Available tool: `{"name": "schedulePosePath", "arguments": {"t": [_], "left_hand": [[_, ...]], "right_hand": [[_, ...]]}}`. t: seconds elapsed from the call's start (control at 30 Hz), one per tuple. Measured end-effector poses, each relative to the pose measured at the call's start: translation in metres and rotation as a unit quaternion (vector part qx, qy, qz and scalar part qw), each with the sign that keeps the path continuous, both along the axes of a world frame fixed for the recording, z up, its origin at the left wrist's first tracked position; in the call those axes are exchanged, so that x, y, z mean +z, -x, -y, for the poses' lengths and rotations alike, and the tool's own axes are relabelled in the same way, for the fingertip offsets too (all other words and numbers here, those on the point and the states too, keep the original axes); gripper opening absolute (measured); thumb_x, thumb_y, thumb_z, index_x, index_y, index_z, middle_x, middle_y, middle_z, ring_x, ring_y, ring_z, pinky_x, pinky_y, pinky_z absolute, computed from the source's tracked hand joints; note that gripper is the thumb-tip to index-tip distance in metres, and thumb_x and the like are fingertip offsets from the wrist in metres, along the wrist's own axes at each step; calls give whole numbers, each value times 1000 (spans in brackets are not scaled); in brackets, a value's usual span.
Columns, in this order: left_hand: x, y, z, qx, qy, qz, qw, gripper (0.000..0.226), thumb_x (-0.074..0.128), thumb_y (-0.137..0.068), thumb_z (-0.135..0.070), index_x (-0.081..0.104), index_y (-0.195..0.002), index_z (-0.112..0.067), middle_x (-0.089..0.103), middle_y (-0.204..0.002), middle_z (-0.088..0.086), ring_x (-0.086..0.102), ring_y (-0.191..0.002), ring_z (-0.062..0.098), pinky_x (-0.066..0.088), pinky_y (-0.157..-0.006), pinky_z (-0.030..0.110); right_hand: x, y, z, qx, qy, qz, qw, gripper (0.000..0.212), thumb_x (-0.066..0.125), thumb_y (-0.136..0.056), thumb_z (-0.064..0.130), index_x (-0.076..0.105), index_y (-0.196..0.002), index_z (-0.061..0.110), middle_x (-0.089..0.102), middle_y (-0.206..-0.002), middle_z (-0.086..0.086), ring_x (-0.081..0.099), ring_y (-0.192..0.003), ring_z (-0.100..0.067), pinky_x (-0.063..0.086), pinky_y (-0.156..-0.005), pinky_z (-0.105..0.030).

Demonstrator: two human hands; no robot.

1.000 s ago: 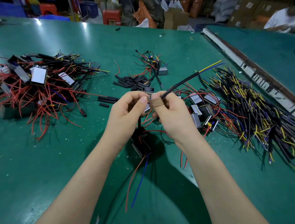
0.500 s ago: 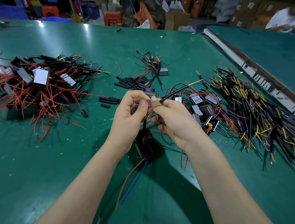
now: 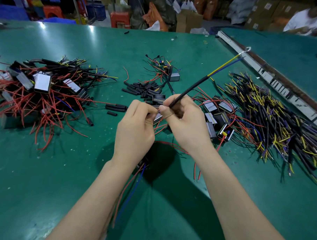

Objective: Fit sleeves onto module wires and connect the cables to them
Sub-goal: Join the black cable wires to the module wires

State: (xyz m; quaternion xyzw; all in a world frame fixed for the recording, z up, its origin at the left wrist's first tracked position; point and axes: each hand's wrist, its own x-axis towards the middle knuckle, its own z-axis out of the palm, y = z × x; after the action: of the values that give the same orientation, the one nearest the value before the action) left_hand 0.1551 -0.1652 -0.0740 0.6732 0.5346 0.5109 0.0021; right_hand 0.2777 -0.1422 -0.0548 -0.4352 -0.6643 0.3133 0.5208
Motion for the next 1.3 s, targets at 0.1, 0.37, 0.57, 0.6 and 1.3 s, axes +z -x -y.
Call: {"name": "schedulePosePath", "arguments": {"t": [0.1, 0.37, 0.57, 0.6, 1.3], "left_hand": [[1, 1, 2, 12, 9, -49, 999, 17, 44, -89, -11, 60, -85, -4, 52, -84, 10, 52, -73, 39, 47, -57, 49], [0, 2, 2, 37, 53, -50, 997, 15, 54, -81, -3, 64, -90, -10, 56, -90, 10, 56, -76, 40, 49, -60, 49], [0, 5, -6, -20, 79, 6, 997, 9, 64, -87, -12, 71, -91, -11, 59, -81, 5, 57, -76, 24, 42, -70, 28], [0, 6, -6, -28, 82, 3, 996, 9, 64, -88, -13, 71, -92, -11, 59, -80, 4, 55, -76, 21, 39, -69, 25], [3, 8, -7, -77, 154, 56, 984, 10, 62, -91, -19, 70, -94, -14, 55, -83, -18, 54, -86, 9, 34, -74, 3]], "right_hand": [[-3, 0, -2, -4, 4, 1, 1000, 28, 66, -88, 9, 52, -81, 31, 60, -74, 14, 59, -70, -4, 49, -75, -26], [-10, 4, 0, -23, -123, 67, 990, 5, 66, -86, 17, 61, -85, 20, 55, -69, 25, 55, -65, 1, 44, -65, -17], [-12, 2, -3, -19, -133, 77, 988, 22, 64, -85, 7, 59, -85, 28, 58, -71, 28, 55, -67, 5, 43, -67, -13], [-12, 0, -4, -18, -128, 82, 988, 23, 64, -85, 9, 57, -87, 31, 59, -72, 27, 56, -67, 4, 44, -67, -16], [-10, -10, -8, -24, -126, 142, 982, 12, 59, -92, 28, 49, -90, 34, 53, -73, 23, 44, -60, 1, 35, -58, -26]]}}
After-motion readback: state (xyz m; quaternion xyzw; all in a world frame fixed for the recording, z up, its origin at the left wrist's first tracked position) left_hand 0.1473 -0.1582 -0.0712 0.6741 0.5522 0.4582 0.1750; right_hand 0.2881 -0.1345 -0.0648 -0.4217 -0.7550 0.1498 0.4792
